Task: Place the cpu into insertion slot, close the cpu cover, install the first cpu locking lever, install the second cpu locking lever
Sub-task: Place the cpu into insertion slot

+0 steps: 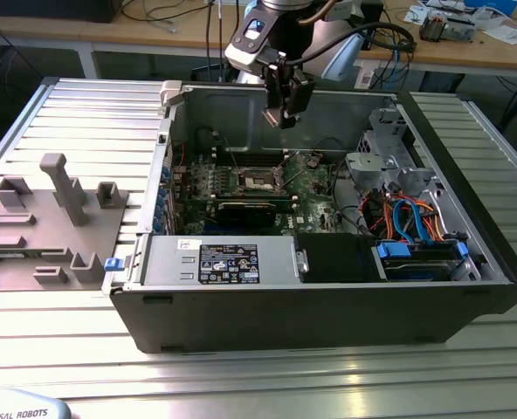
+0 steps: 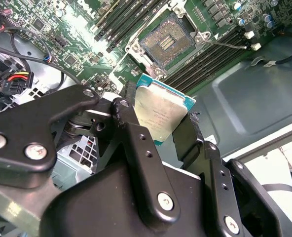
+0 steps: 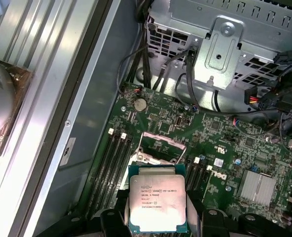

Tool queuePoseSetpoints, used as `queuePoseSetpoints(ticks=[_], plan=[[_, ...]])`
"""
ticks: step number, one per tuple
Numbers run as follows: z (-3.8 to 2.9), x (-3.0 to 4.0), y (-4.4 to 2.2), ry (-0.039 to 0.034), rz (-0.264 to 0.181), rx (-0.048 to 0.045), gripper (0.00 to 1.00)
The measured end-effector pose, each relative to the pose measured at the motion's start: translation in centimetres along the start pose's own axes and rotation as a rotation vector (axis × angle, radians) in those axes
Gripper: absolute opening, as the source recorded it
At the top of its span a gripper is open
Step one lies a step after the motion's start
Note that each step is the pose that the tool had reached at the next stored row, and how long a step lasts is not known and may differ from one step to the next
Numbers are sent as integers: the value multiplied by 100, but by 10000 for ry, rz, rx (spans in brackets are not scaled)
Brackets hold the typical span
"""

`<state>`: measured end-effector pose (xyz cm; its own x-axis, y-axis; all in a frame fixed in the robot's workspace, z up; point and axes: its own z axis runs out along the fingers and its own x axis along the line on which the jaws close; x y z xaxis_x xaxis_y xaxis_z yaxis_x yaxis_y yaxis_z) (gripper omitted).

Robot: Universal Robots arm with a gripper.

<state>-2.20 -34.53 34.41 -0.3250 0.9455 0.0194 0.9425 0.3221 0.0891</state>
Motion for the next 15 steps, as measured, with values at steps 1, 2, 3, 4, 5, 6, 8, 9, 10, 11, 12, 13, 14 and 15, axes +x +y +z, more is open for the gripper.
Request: queuePoseSetpoints(ticks=[1,2,3,4,5,6,8,9,10,11,12,13,14,15], plan=[[0,0,0,-2,14,0,54],[0,0,0,-3,27,0,54],[0,0,0,-4,39,-1,54],[0,0,0,-5,54,-2,54],[0,0,0,-7,71,-2,54],[0,0,0,-8,82,-2,54],[0,0,0,-10,111,-2,54],[1,0,0,-12,129,-3,54],[1,0,0,-14,149,-3,54],[1,0,0,-15,162,-3,54],[1,0,0,-16,175,-3,54],[1,0,0,-18,190,-4,54],[1,0,0,-18,201,-4,54],[1,0,0,-20,219,-4,54]])
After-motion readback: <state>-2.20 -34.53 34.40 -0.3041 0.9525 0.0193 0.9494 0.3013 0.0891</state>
